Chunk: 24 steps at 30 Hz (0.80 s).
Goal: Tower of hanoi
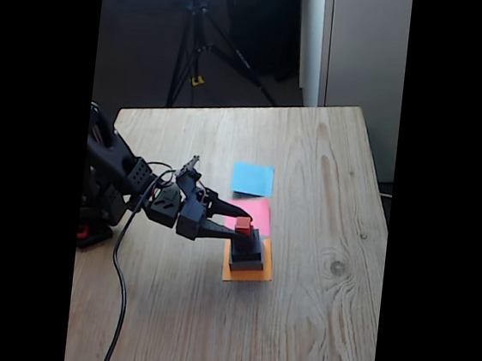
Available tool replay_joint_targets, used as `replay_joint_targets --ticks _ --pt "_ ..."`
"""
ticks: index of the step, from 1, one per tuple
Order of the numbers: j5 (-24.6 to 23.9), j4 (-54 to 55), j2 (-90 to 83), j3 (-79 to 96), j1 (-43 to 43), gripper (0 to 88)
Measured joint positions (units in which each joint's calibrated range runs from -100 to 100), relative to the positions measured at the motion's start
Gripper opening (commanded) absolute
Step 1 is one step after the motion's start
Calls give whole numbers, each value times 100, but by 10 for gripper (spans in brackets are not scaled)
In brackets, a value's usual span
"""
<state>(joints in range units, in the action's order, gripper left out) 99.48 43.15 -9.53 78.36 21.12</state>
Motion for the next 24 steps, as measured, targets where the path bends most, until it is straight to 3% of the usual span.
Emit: replay_joint_targets --ticks 24 --pt "0 32 -9 52 -62 30"
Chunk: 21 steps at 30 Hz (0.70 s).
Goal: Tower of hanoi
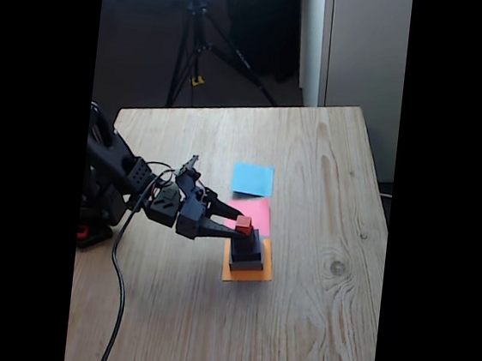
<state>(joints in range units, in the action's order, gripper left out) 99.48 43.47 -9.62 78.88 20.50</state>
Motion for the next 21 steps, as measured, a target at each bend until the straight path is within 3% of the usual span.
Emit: replay_joint_targets --ticks 10,21 --pt "-69 -296 -419 43 -165 25" --pt "-521 -2402 -1984 -252 -382 21"
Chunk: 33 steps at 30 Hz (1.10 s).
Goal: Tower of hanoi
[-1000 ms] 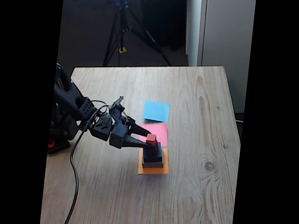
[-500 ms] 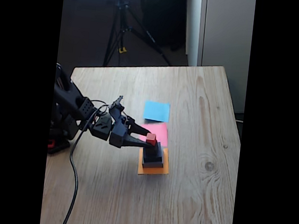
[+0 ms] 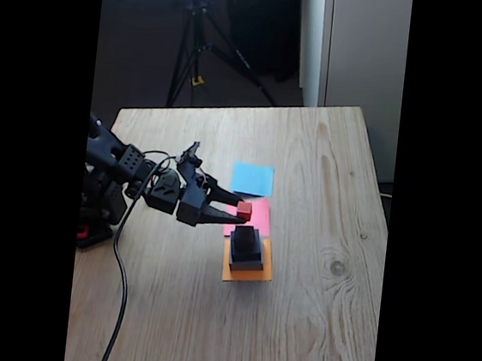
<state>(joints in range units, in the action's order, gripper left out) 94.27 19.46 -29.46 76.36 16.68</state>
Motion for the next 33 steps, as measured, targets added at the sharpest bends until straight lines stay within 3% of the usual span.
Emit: replay_joint_targets --ticks 10,20,26,33 --pt "122 -4027 -1342 -2103 -248 12" --pt "347 -7878 -1616 -4946 -671 11" --pt "347 -9207 -1625 -6232 -960 11" --pt "347 -9768 -1873 -6510 -1239 11"
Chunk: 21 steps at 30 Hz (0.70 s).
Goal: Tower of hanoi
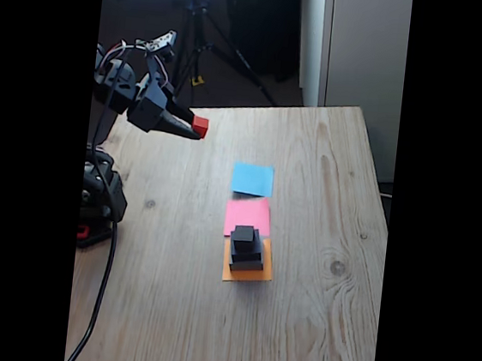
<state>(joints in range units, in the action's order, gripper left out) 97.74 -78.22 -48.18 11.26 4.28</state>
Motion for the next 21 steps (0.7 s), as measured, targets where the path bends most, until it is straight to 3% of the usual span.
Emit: replay_joint_targets --ticks 8,21 --pt "156 264 -735 1417 -145 11" --pt "156 3018 -1325 5041 -145 15"
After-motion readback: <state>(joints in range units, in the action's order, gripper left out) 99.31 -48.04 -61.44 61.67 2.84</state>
